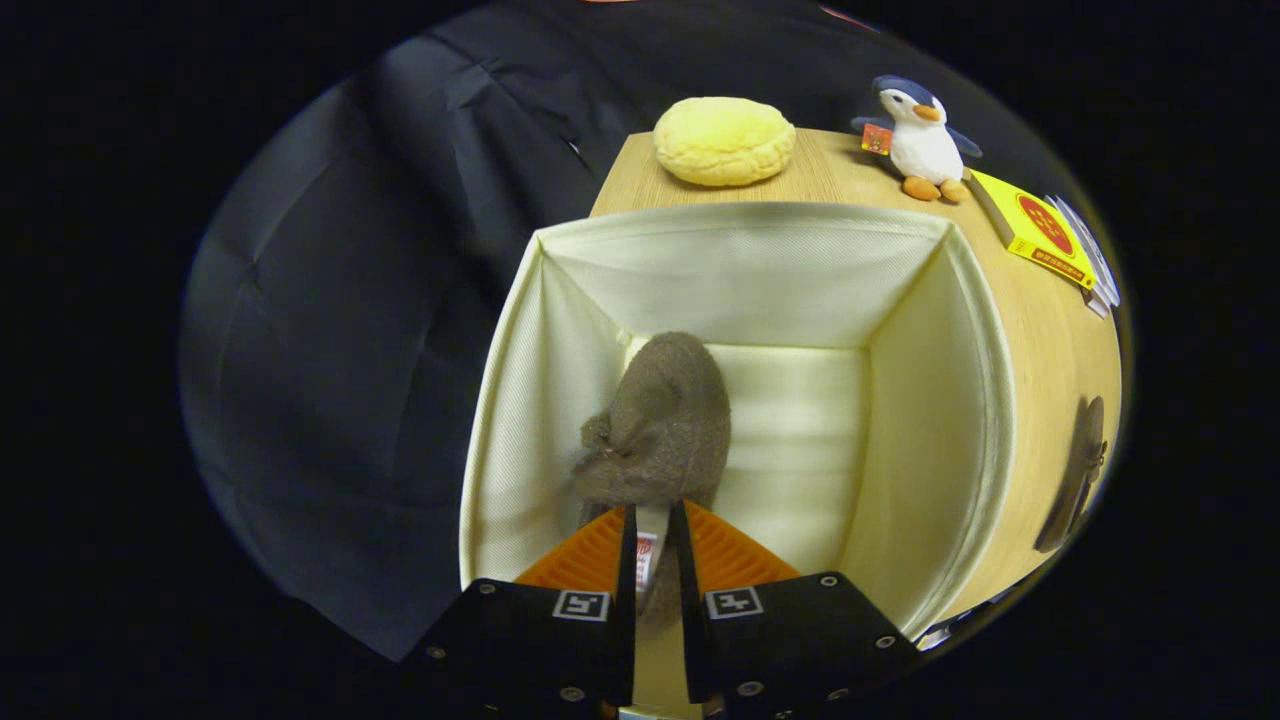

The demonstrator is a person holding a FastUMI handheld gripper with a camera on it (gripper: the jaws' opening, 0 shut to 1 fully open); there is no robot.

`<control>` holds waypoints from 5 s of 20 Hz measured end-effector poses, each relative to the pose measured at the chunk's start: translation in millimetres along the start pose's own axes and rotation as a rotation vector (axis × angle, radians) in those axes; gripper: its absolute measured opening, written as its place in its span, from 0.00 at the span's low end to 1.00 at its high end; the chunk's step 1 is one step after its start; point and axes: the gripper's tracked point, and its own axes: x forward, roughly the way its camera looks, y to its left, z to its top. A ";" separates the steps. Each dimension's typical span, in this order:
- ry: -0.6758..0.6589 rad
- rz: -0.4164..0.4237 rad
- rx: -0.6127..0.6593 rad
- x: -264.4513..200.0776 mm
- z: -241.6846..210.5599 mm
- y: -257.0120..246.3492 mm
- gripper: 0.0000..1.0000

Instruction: Open the storage box then place both shoes into the box .Put the left shoe in first, then the right shoe, with the right side of both shoes facing outward in a uniform manner.

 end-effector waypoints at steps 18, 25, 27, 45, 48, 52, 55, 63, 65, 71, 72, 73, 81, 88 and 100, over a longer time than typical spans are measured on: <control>-0.402 0.158 -0.129 -185.4 18.6 -93.5 0.92; -0.508 0.015 -0.110 -212.0 2.2 -227.5 0.98; -0.528 -0.048 -0.092 -217.4 -6.3 -267.9 0.98; -0.423 -0.332 0.046 -147.6 -94.7 -530.4 0.89; -0.394 -0.344 0.036 -125.5 -99.0 -543.2 0.78; -0.399 -0.378 0.050 -105.3 -88.2 -558.8 0.60; -0.386 -0.365 0.079 -98.7 -80.8 -555.8 0.46; -0.316 -0.328 0.182 -93.3 -85.0 -550.5 0.06; -0.307 -0.311 0.216 -100.6 -88.3 -541.3 0.04; -0.328 -0.255 0.221 -140.5 -70.5 -483.9 0.04; -0.338 -0.232 0.209 -147.8 -64.0 -468.4 0.04; -0.347 -0.211 0.194 -155.5 -56.5 -450.8 0.04; -0.409 -0.107 0.056 -203.0 -10.0 -322.9 0.04; -0.418 -0.004 -0.047 -211.7 23.5 -203.5 0.04; -0.318 0.010 -0.089 -132.0 41.5 -72.7 0.04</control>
